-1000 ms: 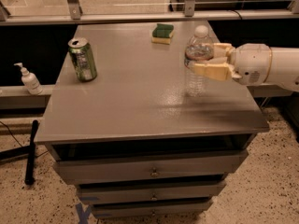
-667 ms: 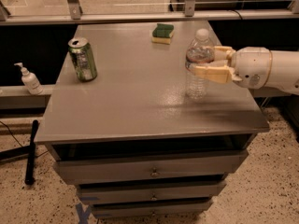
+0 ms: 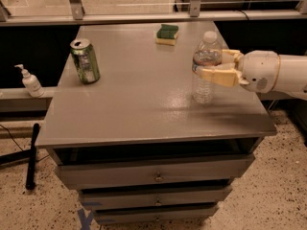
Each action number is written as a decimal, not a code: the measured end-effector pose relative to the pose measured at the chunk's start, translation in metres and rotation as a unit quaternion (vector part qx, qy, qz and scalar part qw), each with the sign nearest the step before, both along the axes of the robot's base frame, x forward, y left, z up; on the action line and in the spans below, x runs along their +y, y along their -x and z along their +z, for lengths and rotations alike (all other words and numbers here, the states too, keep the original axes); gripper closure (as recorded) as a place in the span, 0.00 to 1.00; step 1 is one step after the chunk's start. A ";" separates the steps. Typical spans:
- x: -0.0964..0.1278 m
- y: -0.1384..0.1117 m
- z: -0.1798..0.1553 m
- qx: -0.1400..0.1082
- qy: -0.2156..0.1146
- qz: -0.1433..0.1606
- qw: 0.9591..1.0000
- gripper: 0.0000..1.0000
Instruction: Place water bottle upright
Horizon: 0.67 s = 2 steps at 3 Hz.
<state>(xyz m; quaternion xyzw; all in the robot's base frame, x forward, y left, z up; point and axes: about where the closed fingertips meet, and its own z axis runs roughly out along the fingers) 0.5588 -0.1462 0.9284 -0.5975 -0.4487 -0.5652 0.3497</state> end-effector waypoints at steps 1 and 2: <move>-0.003 -0.001 -0.002 0.003 0.000 -0.008 1.000 0.35; -0.007 -0.002 -0.004 0.006 -0.002 -0.015 1.000 0.12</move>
Offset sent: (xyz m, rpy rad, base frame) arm 0.0021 -0.0182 -0.0079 -0.0080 -0.0178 -0.0561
